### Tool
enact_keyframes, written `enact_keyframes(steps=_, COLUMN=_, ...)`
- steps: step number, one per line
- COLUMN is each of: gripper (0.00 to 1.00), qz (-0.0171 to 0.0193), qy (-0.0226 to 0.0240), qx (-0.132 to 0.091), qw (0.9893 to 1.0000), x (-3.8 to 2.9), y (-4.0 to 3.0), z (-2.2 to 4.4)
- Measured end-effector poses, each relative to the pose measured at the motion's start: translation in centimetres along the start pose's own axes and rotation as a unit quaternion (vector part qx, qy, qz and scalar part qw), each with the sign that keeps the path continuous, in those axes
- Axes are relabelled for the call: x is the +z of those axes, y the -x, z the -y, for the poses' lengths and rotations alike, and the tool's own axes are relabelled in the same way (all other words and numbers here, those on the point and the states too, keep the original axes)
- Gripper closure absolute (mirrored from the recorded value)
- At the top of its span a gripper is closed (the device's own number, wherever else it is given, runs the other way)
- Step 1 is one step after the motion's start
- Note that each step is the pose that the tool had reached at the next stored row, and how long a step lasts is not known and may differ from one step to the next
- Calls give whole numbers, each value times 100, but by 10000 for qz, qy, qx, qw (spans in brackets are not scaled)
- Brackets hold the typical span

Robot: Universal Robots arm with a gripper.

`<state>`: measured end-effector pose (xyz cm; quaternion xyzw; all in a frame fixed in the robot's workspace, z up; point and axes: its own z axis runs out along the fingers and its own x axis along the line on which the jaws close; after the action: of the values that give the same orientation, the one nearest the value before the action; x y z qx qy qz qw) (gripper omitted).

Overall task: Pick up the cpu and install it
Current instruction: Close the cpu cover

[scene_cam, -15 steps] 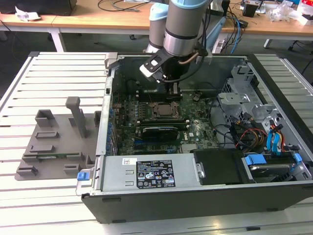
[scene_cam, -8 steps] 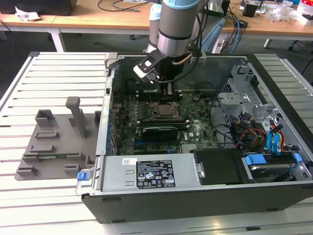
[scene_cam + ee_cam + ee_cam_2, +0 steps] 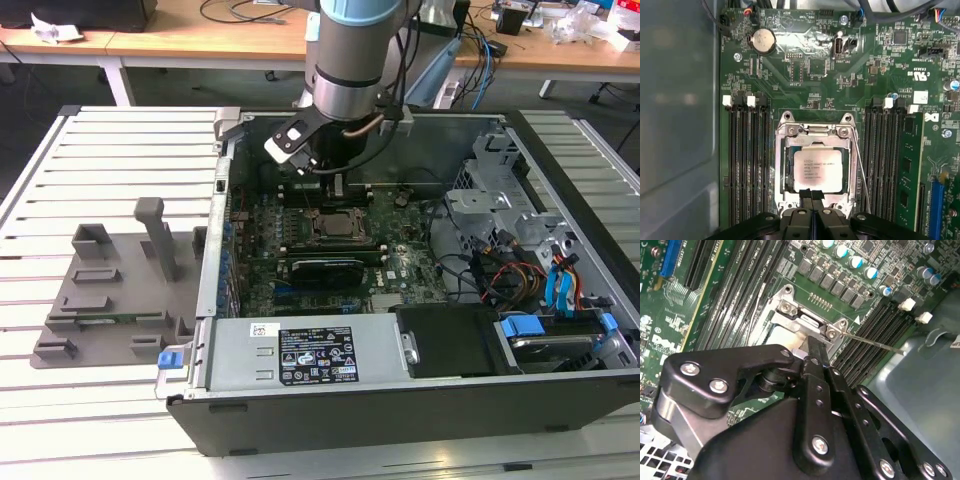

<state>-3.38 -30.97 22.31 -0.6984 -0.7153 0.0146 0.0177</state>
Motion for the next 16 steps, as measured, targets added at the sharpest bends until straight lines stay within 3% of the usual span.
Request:
enact_keyframes(steps=2, gripper=89, qz=0, qy=0, qx=0, qw=10000, x=54, y=0, z=-1)
enact_keyframes(steps=13, gripper=89, qz=2, qy=-2, qx=-15, qw=10000, x=182, y=0, z=31)
enact_keyframes(steps=16, gripper=89, qz=0, qy=0, qx=-16, qw=10000, x=180, y=2, z=-45)
